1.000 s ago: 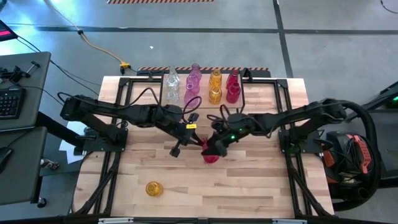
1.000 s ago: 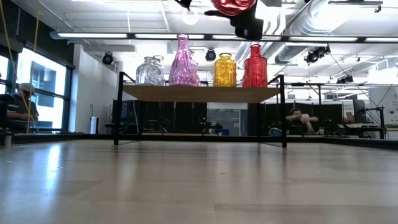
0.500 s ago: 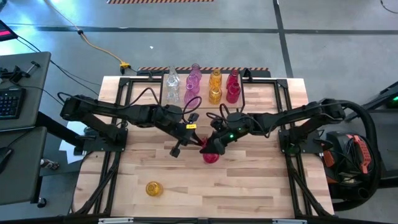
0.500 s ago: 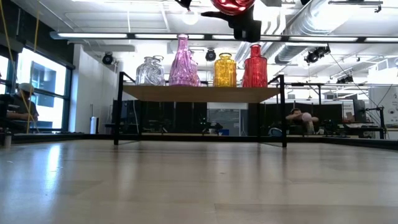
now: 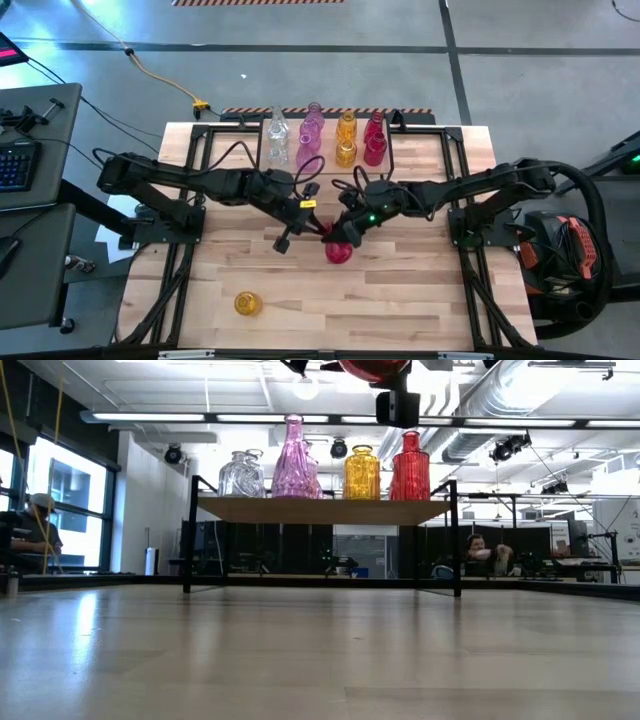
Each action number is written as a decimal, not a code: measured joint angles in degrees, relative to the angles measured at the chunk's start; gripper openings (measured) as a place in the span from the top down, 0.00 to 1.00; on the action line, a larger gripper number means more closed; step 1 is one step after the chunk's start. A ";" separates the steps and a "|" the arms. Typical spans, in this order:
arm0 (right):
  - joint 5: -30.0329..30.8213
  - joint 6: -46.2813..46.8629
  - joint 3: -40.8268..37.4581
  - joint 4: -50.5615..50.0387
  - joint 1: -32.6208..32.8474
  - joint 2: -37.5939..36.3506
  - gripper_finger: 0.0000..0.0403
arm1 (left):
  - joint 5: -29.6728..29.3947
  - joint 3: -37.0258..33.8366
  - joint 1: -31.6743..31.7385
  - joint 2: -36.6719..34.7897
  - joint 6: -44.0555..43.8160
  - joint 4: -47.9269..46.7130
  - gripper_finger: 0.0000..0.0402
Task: Sort vases onto shelf
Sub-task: Put the red vase on the shelf aligned with the other red vase
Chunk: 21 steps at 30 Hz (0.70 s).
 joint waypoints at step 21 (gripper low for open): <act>-0.44 0.44 -0.03 0.03 -0.02 -0.02 0.68 | -3.27 0.00 0.14 0.04 -0.76 0.44 0.91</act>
